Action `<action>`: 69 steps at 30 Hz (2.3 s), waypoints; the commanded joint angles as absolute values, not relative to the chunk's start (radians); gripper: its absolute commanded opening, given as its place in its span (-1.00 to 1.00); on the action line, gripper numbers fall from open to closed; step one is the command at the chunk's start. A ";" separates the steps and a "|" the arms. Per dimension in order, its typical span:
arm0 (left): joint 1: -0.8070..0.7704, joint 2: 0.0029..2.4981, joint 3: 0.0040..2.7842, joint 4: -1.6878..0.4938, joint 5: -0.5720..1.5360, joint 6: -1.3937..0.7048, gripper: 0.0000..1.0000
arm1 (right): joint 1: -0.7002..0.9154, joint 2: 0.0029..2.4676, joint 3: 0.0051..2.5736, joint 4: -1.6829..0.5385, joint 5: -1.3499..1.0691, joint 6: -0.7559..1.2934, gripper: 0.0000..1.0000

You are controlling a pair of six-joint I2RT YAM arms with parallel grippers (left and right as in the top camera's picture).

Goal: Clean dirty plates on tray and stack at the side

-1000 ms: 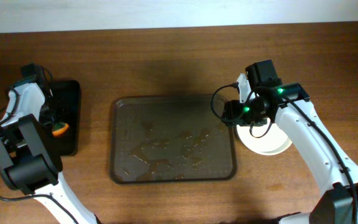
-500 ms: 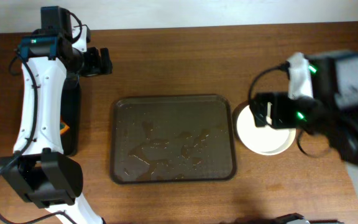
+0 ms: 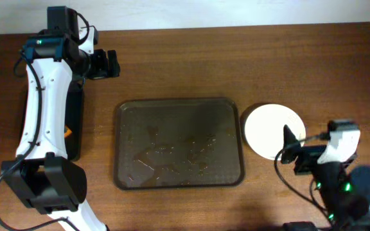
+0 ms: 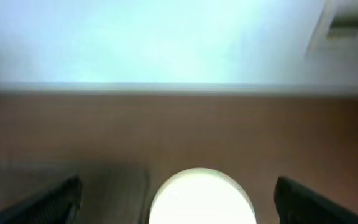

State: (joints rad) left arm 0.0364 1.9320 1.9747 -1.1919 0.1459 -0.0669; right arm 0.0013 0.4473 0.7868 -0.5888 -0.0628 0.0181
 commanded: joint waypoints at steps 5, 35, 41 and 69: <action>0.036 1.935 1.975 -1.190 0.153 -0.048 0.99 | -0.064 0.039 0.189 -0.217 -0.176 0.015 0.97; -0.013 1.568 1.843 -1.063 0.004 -0.047 0.99 | -0.019 0.003 0.006 -0.066 -0.120 0.015 0.97; -0.012 1.022 1.122 -0.547 0.013 -0.027 0.99 | -0.019 0.003 0.006 -0.066 -0.120 0.015 0.97; -0.012 0.005 0.009 -0.076 0.079 0.226 1.00 | -0.019 0.003 0.006 -0.066 -0.120 0.015 0.97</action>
